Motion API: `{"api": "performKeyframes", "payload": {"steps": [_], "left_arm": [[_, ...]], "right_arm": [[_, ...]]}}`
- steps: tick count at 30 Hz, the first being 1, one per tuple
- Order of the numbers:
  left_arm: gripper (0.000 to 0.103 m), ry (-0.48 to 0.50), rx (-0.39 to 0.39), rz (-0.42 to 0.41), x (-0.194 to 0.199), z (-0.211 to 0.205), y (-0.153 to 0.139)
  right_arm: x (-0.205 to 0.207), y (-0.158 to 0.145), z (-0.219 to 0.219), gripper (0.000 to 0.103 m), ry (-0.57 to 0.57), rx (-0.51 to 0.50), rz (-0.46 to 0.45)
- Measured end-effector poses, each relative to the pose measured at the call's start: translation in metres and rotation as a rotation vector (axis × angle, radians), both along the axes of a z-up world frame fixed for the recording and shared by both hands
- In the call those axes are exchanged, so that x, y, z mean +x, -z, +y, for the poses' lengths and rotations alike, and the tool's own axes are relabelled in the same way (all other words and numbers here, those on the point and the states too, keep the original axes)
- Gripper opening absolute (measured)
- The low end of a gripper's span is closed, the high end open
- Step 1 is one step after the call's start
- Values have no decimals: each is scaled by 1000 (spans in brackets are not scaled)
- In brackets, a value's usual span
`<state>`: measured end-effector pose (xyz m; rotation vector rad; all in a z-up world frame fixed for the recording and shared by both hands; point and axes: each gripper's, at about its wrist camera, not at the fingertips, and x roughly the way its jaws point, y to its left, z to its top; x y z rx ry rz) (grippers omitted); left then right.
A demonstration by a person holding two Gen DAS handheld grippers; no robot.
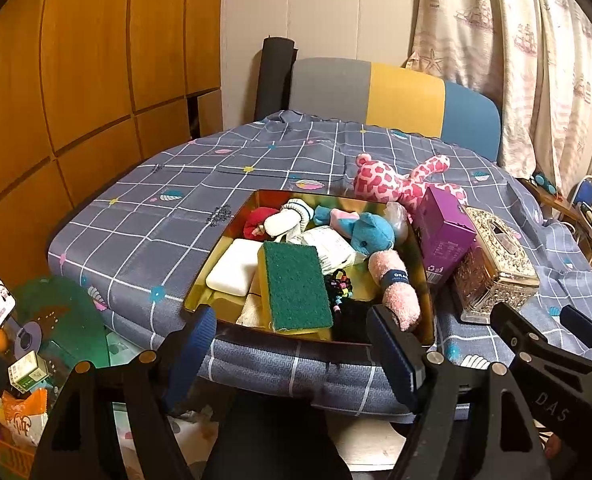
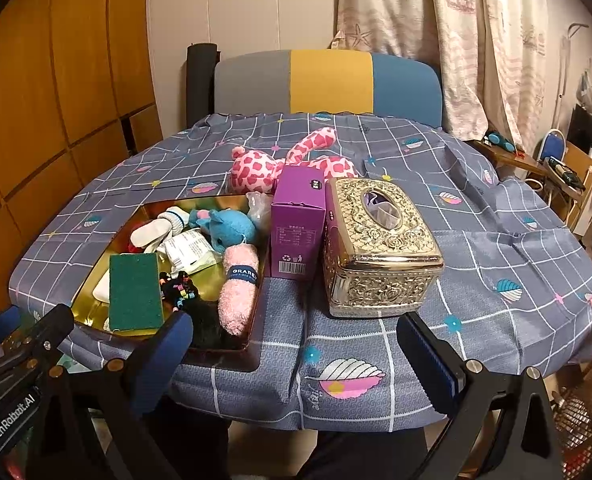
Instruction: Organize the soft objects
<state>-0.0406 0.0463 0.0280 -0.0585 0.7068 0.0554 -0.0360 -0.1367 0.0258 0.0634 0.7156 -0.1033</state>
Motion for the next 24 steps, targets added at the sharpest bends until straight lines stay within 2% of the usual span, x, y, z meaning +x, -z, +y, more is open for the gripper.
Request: {"api": "performKeyframes", "payload": {"steps": [24], "left_arm": [[79, -8, 24, -19, -2, 0, -1]], "right_arm": [[2, 2, -2, 103, 2, -1, 8]]}}
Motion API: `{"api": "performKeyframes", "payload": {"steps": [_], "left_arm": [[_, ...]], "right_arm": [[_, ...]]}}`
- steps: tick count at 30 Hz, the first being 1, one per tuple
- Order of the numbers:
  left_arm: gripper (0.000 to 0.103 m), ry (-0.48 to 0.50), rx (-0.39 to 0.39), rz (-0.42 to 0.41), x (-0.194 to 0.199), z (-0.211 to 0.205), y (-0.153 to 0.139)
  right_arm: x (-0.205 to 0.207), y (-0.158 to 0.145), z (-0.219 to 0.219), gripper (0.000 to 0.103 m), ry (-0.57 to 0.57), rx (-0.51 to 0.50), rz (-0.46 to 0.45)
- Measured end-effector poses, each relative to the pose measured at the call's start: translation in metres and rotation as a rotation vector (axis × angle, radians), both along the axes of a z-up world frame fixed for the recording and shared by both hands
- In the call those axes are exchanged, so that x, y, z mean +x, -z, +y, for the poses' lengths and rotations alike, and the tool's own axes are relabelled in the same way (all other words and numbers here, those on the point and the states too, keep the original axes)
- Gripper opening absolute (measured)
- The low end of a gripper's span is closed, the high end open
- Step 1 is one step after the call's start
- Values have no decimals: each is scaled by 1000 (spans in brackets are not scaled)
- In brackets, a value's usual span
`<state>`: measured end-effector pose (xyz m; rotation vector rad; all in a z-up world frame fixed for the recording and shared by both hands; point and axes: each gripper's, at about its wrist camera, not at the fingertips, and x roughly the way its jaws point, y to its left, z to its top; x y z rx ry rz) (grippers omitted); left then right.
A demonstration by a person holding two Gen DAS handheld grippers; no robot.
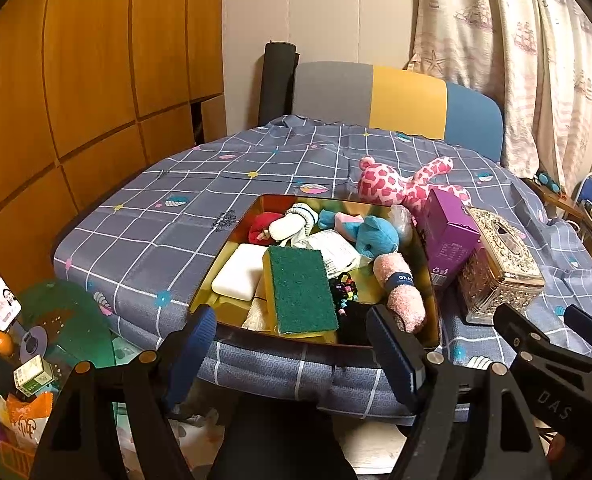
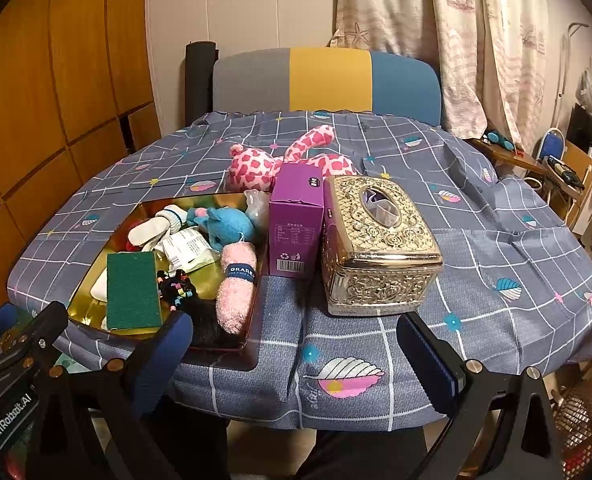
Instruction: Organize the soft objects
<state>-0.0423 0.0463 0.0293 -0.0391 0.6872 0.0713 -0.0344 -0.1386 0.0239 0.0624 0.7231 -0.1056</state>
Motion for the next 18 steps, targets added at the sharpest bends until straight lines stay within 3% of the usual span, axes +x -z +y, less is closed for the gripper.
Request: {"api": "performKeyframes", "payload": {"steps": [18], "left_arm": [[76, -17, 22, 6, 5, 1, 10]], "right_arm": [[8, 8, -10, 103, 15, 4, 27]]}}
